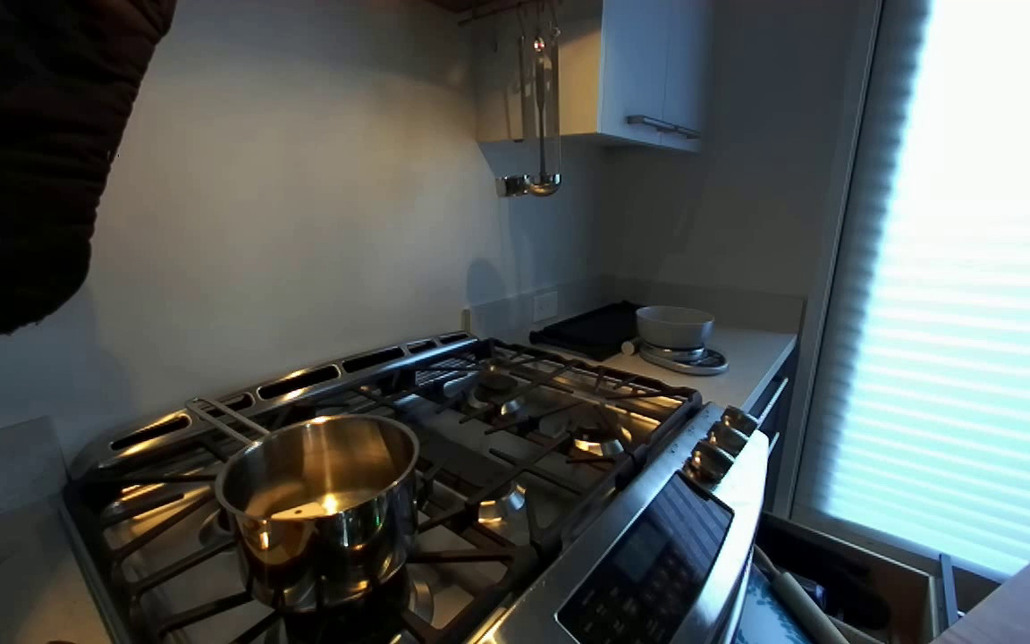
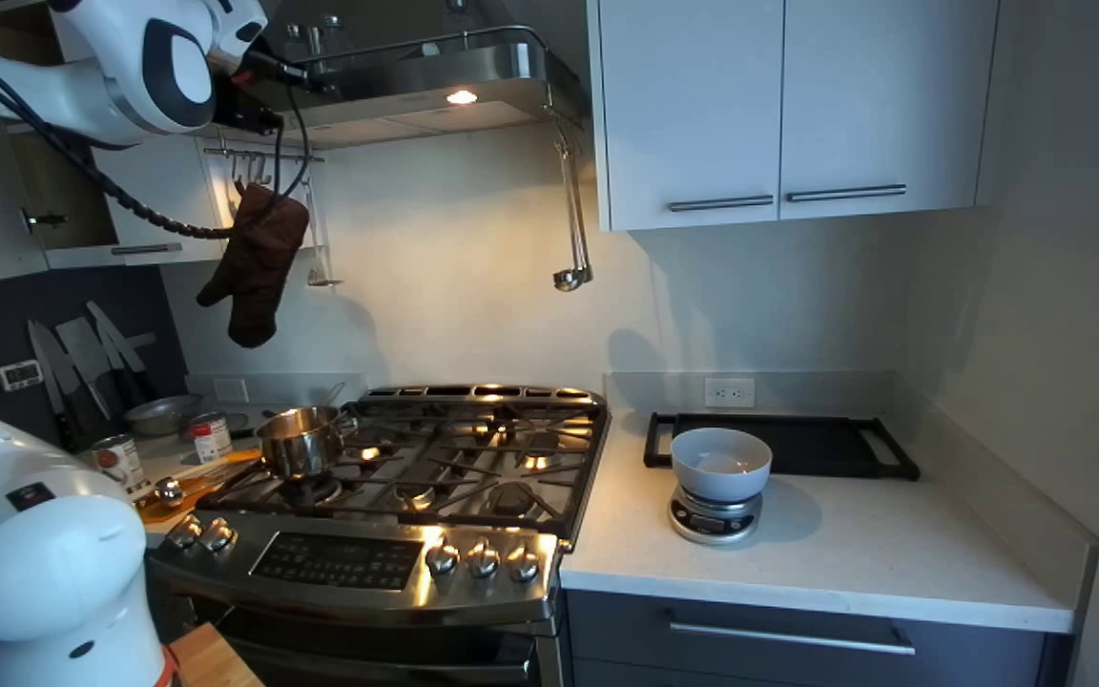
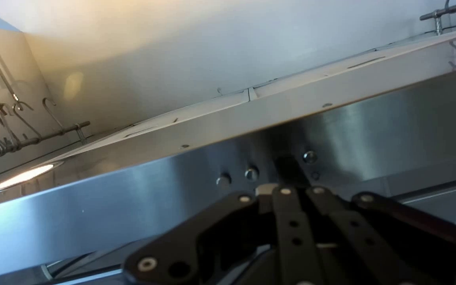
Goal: Press the left button on the under the counter lights rack switch
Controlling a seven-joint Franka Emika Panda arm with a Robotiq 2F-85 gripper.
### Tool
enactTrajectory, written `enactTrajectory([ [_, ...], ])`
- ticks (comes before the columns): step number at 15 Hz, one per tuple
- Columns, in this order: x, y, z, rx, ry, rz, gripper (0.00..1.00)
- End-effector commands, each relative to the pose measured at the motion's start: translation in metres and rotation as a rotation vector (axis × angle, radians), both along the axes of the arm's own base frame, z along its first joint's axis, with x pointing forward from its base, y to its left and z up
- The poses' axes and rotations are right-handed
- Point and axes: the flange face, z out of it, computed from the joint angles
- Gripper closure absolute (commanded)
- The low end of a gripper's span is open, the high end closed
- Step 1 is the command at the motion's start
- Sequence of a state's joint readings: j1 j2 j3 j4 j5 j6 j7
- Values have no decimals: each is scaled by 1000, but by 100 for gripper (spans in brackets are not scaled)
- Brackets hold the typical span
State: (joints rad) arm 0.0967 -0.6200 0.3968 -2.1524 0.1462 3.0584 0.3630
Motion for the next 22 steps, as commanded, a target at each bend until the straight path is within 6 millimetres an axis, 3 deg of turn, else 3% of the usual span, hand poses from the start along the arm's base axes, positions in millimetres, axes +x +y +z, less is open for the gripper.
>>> enactTrajectory([
  [1, 19, 13, -24, 37, -6, -12, 100],
  [5, 14, 11, -33, 74, -33, -30, 100],
  [10, -5, -3, -17, 25, 28, -29, 100],
  [18, -49, -46, -1, -25, 202, 23, 100],
  [22, -75, -59, 2, -55, 296, 86, 100],
])
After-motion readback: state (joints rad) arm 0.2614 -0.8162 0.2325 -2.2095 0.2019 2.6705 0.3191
